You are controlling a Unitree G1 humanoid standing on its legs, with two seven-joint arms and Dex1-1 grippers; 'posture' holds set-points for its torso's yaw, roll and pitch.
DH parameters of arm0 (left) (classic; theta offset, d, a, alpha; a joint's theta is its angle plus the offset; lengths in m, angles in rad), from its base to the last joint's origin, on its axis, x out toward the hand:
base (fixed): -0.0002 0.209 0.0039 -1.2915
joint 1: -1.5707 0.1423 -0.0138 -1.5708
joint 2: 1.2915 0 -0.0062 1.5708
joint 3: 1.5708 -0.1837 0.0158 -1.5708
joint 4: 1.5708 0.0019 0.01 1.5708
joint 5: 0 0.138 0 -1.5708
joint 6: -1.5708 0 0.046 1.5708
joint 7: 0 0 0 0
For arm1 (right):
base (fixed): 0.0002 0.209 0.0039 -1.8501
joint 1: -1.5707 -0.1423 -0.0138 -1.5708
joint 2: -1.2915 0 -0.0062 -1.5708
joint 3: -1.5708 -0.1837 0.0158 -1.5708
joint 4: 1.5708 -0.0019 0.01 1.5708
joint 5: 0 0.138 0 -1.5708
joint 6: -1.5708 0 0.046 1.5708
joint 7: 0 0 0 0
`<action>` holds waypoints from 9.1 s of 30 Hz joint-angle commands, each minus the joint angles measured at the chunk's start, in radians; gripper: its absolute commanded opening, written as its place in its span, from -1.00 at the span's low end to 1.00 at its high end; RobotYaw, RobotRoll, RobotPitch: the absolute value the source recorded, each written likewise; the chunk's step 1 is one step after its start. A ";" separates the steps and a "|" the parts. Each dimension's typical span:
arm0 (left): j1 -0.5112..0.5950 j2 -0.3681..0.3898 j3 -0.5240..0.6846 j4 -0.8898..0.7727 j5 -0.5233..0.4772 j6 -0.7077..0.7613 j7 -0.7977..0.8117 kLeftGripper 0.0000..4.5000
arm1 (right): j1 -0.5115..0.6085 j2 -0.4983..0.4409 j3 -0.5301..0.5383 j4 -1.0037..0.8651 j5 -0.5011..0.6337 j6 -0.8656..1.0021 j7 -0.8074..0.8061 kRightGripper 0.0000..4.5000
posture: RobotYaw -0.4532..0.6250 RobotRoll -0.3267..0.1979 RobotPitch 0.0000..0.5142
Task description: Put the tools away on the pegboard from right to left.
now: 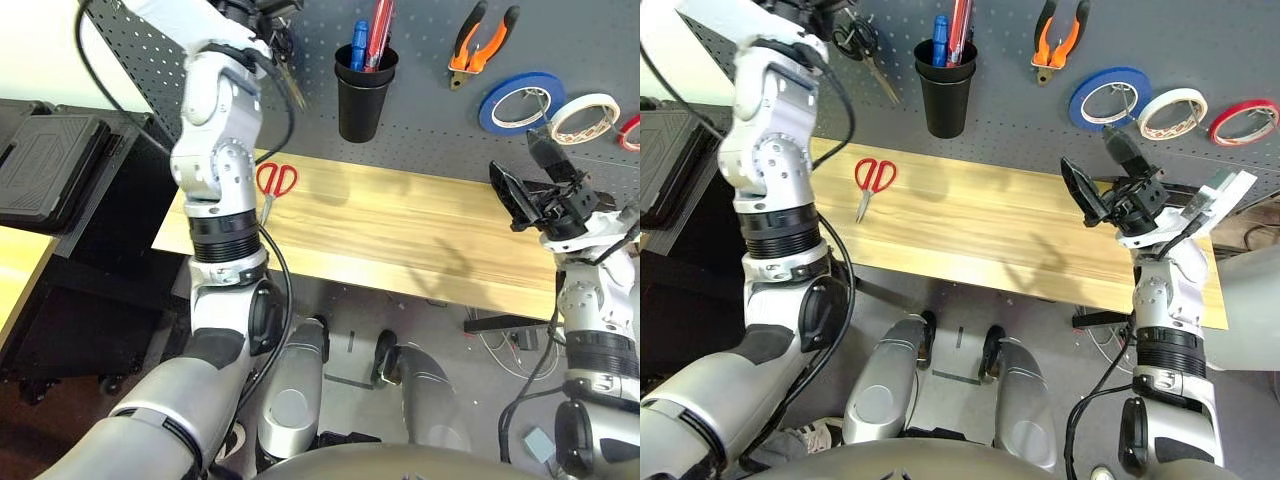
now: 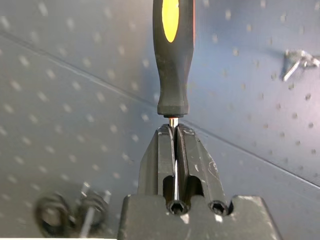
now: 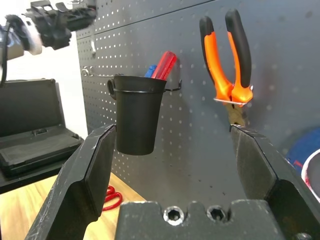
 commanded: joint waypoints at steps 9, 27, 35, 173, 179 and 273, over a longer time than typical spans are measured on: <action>-0.102 -0.036 -0.045 0.250 0.039 -0.174 -0.023 -0.99 | 0.034 0.033 0.023 -0.036 -0.024 -0.036 -0.027 1.00 | 0.22 0.25 -0.18; -0.035 -0.029 -0.133 0.334 0.132 -0.230 -0.081 0.06 | 0.031 0.052 0.043 -0.022 -0.057 -0.071 -0.055 1.00 | 0.23 0.25 -0.16; -0.004 -0.006 -0.144 0.246 0.132 -0.191 -0.092 0.99 | 0.009 0.065 0.060 0.008 -0.067 -0.080 -0.050 1.00 | 0.28 0.25 -0.18; 0.676 0.291 -0.156 0.298 0.402 -0.011 0.043 0.99 | 0.158 -0.063 0.314 -0.072 -0.388 0.090 -0.303 1.00 | 0.30 0.25 0.24; 0.585 0.310 -0.144 0.416 0.422 -0.090 0.078 0.99 | 0.123 -0.054 0.318 -0.052 -0.391 0.091 -0.299 1.00 | 0.30 0.25 0.24; 0.724 0.241 -0.088 -0.022 0.292 0.041 -0.020 0.99 | 0.058 -0.028 0.401 0.014 -0.470 0.120 -0.304 1.00 | 0.38 0.25 0.28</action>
